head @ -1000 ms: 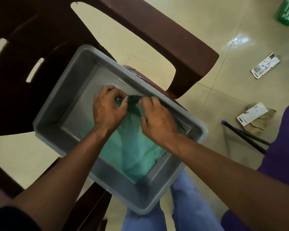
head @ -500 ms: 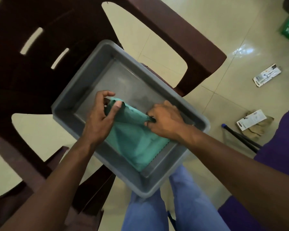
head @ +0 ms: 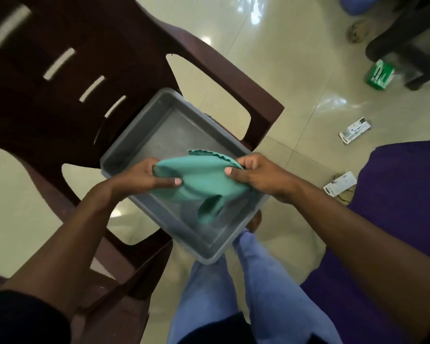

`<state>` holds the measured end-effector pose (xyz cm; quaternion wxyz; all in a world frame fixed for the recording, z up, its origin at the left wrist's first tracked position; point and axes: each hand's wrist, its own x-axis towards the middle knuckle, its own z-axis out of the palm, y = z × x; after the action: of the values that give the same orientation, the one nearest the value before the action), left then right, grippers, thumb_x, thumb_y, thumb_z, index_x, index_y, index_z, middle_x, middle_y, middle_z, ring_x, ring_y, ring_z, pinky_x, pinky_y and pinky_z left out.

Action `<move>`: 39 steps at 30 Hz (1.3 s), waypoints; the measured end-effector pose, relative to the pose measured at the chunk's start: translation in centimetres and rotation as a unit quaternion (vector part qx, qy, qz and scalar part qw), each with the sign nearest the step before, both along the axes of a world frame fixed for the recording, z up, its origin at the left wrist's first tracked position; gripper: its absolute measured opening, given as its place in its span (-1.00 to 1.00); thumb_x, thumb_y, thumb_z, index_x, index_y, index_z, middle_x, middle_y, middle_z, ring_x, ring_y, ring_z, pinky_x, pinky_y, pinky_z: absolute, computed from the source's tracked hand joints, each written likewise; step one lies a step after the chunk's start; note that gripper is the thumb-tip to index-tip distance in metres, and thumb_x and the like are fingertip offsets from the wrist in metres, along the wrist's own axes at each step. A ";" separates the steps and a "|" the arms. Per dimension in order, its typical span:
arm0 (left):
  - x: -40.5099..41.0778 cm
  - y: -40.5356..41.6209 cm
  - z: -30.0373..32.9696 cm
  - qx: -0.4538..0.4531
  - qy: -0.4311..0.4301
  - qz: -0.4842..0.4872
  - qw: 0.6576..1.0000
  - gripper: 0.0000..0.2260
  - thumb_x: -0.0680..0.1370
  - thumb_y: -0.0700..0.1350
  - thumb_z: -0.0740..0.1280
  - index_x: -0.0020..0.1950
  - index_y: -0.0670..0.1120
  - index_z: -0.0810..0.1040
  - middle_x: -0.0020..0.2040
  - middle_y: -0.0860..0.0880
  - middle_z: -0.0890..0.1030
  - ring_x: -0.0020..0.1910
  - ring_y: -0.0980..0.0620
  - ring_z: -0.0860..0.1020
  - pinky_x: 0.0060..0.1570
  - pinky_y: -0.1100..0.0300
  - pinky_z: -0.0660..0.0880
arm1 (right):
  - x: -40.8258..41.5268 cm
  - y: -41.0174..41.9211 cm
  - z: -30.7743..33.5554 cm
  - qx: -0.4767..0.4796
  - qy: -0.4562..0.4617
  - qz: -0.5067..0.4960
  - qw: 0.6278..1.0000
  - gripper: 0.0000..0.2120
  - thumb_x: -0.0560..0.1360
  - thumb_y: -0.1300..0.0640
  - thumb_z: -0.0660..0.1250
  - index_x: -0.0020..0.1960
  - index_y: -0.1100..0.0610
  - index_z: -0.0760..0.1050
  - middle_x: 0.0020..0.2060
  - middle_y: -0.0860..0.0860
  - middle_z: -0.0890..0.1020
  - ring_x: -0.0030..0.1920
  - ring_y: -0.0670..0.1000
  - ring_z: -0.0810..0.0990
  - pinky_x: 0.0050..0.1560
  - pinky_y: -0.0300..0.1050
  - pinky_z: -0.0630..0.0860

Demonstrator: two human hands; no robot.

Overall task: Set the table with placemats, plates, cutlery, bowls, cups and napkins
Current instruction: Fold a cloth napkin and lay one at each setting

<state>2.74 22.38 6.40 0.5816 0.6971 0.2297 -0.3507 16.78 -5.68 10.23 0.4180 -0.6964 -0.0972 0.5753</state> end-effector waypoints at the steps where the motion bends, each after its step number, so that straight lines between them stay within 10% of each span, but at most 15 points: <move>1: 0.0 0.0 1.4 -0.037 0.014 0.013 0.999 -0.72 0.45 0.15 0.58 0.07 0.05 0.75 0.00 -0.04 0.77 -0.05 0.05 0.74 -0.14 0.33 0.60 | 0.3 -0.4 1.2 0.002 0.004 -0.005 1.000 -0.64 0.65 0.04 0.34 0.09 0.38 0.60 -0.03 0.32 0.69 -0.14 0.08 0.60 -0.10 -0.02 0.54; 8: -0.1 0.6 10.0 -0.235 0.121 -0.016 0.964 -0.30 0.22 0.16 0.72 0.26 -0.10 0.65 0.20 -0.13 0.70 0.11 -0.04 0.70 0.02 0.15 0.65 | 2.1 -2.7 9.2 0.049 0.029 -0.106 0.993 -0.58 0.54 -0.10 0.44 0.09 0.27 0.67 -0.02 0.24 0.71 -0.10 0.09 0.60 -0.08 -0.09 0.57; 13: 0.2 -0.1 15.8 -0.329 0.079 -0.026 0.941 -0.63 0.43 -0.21 0.49 0.25 -0.09 0.70 0.19 -0.12 0.71 0.16 -0.04 0.69 0.12 0.16 0.63 | 2.9 -4.9 14.6 0.115 0.064 -0.171 0.976 -0.68 0.59 0.00 0.42 0.21 0.21 0.67 0.11 0.19 0.71 0.02 0.04 0.68 -0.01 -0.13 0.63; 16: -1.1 -0.7 17.5 -0.392 0.019 0.155 0.907 -0.45 0.21 0.17 0.70 0.04 -0.14 0.77 -0.07 -0.14 0.76 -0.11 -0.05 0.75 -0.11 0.10 0.69 | 2.9 -6.0 16.9 0.139 0.079 -0.200 0.967 -0.56 0.54 -0.03 0.47 0.26 0.27 0.62 0.22 0.26 0.65 0.13 0.13 0.64 0.16 -0.03 0.61; 20: -0.2 -5.1 19.6 -0.575 -0.069 0.272 0.768 -0.12 0.57 0.41 0.22 0.46 -0.39 0.42 0.43 -0.40 0.47 0.48 -0.32 0.42 0.52 -0.19 0.24 | 3.1 -7.1 19.0 0.185 0.110 -0.257 0.942 -0.59 0.59 0.01 0.42 0.26 0.31 0.61 0.17 0.24 0.65 0.12 0.15 0.63 0.18 0.01 0.59; 23: 0.8 -8.4 18.9 -0.572 -0.034 0.339 0.746 -0.05 0.47 0.59 0.16 0.55 -0.13 0.43 0.49 -0.26 0.47 0.50 -0.31 0.41 0.47 -0.27 0.31 | 3.6 -7.4 20.3 0.198 0.107 -0.315 0.922 -0.60 0.63 0.06 0.37 0.32 0.34 0.54 0.19 0.26 0.63 0.15 0.17 0.63 0.29 0.10 0.53; 27: 1.1 -9.7 19.7 -0.459 -0.080 0.384 0.797 -0.08 0.43 0.59 0.22 0.58 -0.03 0.40 0.56 -0.19 0.40 0.53 -0.29 0.38 0.47 -0.33 0.32 | 3.9 -7.7 21.9 0.182 0.065 -0.374 0.907 -0.64 0.64 0.11 0.33 0.33 0.32 0.54 0.19 0.23 0.65 0.15 0.15 0.63 0.28 0.12 0.56; 33: 3.3 -9.5 21.8 -0.240 -0.157 0.291 0.913 -0.60 0.65 -0.20 0.33 0.50 -0.07 0.46 0.38 -0.18 0.58 0.38 -0.22 0.56 0.20 -0.12 0.62 | 3.9 -10.0 22.9 0.171 0.025 -0.435 0.884 -0.74 0.66 0.14 0.30 0.26 0.25 0.57 0.14 0.16 0.67 0.17 0.11 0.62 0.21 0.06 0.59; 39: 5.7 -8.9 24.0 -0.050 -0.209 0.240 0.947 -0.69 0.65 -0.21 0.35 0.39 -0.06 0.55 0.24 -0.16 0.65 0.28 -0.14 0.62 0.17 -0.11 0.62 | 3.0 -12.6 22.9 0.077 -0.095 -0.437 0.891 -0.72 0.60 0.16 0.40 0.29 0.20 0.59 0.21 0.14 0.63 0.25 0.18 0.59 0.22 0.11 0.61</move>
<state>8.40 13.44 30.38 0.7178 0.6489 0.2456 -0.0578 19.76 -18.27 33.10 0.6685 -0.6854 0.1333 0.2558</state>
